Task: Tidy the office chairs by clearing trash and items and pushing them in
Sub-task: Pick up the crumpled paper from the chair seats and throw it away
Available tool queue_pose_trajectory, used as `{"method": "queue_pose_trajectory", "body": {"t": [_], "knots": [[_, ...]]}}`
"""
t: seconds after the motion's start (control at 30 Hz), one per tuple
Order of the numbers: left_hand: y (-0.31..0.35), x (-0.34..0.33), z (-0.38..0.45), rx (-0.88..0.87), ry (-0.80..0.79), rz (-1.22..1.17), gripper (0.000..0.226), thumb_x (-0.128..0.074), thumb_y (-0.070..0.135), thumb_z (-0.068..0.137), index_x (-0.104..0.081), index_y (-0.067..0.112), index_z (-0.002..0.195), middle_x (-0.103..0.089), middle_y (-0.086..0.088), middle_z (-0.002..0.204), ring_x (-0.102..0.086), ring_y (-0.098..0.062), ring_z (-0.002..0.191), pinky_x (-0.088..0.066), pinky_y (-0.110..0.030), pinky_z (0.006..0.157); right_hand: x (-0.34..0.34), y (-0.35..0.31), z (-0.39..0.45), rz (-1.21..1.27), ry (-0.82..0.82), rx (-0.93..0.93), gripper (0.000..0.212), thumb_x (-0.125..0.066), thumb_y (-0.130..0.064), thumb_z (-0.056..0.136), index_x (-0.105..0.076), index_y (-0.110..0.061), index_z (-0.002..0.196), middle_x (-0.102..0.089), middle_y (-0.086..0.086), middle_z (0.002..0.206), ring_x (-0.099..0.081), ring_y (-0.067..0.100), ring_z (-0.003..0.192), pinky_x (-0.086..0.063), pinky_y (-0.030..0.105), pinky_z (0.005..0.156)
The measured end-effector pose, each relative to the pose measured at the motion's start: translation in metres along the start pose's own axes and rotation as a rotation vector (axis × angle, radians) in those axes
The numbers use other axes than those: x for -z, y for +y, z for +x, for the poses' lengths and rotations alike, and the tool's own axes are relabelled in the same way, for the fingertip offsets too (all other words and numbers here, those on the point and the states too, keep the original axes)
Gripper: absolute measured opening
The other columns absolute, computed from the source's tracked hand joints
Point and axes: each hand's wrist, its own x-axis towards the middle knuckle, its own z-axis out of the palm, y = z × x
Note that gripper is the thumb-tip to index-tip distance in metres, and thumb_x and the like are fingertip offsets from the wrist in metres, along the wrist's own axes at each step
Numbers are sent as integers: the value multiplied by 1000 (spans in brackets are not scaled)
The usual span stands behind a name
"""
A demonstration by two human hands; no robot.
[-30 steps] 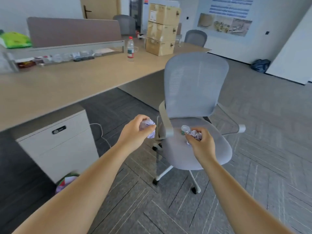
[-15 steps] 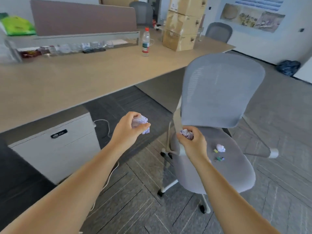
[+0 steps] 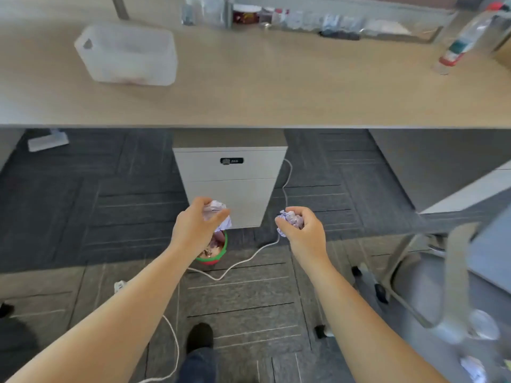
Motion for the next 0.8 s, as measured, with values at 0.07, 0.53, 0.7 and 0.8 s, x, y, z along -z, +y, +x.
{"method": "queue_pose_trajectory", "body": {"t": [0.07,0.53,0.7,0.8], "knots": [[-34,0,27,107,-9,9,45,-55,36,85,-49,9,121,-56,-4,105,-52,-22,92,-36,-30,75,-30,10,19,18,-35,-45,14,-63,-9,81,-55,-14,92,-59,3,88,-56,4,65,-44,5,54],[-188,-61,197,582,-155,-252,45,-48,55,70,-48,14,90,-47,-6,86,-48,-26,89,-46,-42,92,-162,138,122,-15,-98,-405,4,-54,-9,87,-51,-6,89,-53,-3,63,-53,-5,49,-38,2,47],[-207,-56,210,543,-229,-139,34,-45,34,90,-41,17,61,-40,-8,72,-39,-20,73,-29,-31,70,-190,160,143,40,-109,-603,18,-52,-19,90,-48,-9,76,-51,1,68,-47,13,62,-45,30,72],[-214,-47,207,515,-210,-87,25,-45,27,90,-42,20,67,-40,-9,82,-38,-18,80,-27,-30,73,-210,169,154,115,-136,-723,16,-52,-23,89,-50,-13,77,-53,9,89,-52,16,72,-48,31,68]]}}
